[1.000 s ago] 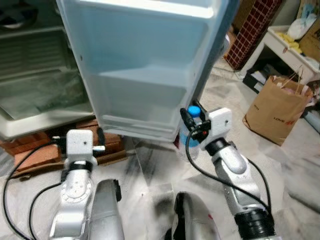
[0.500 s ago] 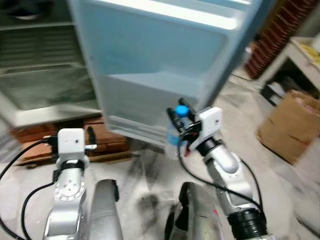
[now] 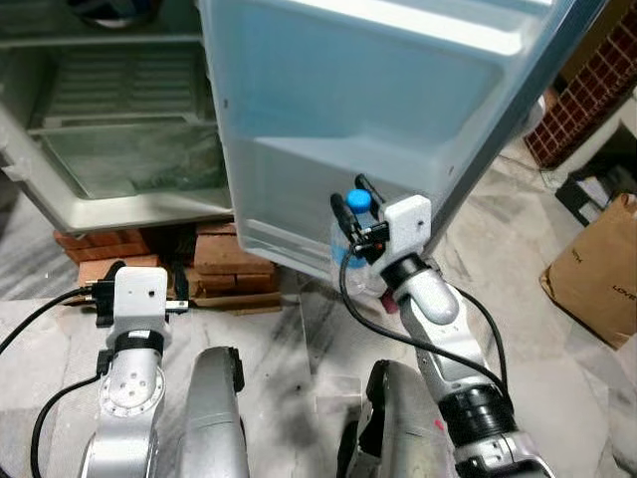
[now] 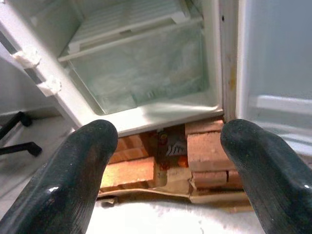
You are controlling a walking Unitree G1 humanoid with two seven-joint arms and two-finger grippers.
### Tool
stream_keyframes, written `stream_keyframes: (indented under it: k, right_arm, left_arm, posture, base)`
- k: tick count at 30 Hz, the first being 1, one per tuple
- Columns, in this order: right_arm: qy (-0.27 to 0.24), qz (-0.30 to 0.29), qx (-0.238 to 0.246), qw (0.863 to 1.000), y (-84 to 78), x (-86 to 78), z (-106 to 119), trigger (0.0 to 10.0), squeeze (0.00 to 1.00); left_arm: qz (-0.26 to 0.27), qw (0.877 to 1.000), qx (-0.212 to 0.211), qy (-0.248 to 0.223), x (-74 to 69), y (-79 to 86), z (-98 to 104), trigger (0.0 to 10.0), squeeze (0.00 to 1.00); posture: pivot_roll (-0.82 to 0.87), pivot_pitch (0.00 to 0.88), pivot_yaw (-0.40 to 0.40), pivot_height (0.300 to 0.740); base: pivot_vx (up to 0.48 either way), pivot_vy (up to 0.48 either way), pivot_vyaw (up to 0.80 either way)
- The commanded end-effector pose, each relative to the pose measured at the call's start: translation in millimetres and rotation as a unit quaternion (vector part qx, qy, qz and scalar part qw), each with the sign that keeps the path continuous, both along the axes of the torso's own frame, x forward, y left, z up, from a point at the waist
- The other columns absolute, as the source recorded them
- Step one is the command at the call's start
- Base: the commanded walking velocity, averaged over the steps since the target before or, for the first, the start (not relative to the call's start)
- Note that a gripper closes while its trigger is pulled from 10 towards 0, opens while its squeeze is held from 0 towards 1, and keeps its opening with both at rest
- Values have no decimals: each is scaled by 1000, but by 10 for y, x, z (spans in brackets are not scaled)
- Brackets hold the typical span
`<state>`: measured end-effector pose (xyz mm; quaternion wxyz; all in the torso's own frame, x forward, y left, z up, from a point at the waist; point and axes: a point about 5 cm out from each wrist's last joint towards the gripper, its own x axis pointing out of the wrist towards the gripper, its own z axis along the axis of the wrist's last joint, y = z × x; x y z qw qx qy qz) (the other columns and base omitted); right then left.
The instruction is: Restocking fridge
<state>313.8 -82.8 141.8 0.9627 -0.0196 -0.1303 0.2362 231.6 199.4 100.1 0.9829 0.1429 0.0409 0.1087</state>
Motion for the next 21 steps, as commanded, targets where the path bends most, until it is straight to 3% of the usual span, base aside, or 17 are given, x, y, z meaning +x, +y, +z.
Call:
stream_keyframes:
  k: [1,6,12,21]
  right_arm:
    - [-7,-15,-2,1000,-10,34,-15,10000,0]
    - [-3,-40,10,999,5,152,-42,10000,0]
    - [-15,-42,6,999,20,185,-25,10000,0]
    - [-63,-48,-26,997,145,287,125,10000,0]
  left_arm:
    - [1,1000,2,4,-46,5,11,10000,0]
    - [9,1000,10,10,-157,66,45,10000,0]
    - [12,1000,13,13,-216,86,70,10000,0]
    - [10,1000,18,15,-229,81,113,10000,0]
  posture:
    - [183,242,-97,579]
    - [209,275,-100,554]
    - [219,293,-99,509]
    - [228,310,-97,509]
  base:
    - [0,0,0]
    - [0,0,0]
    - [0,0,0]
    - [0,0,0]
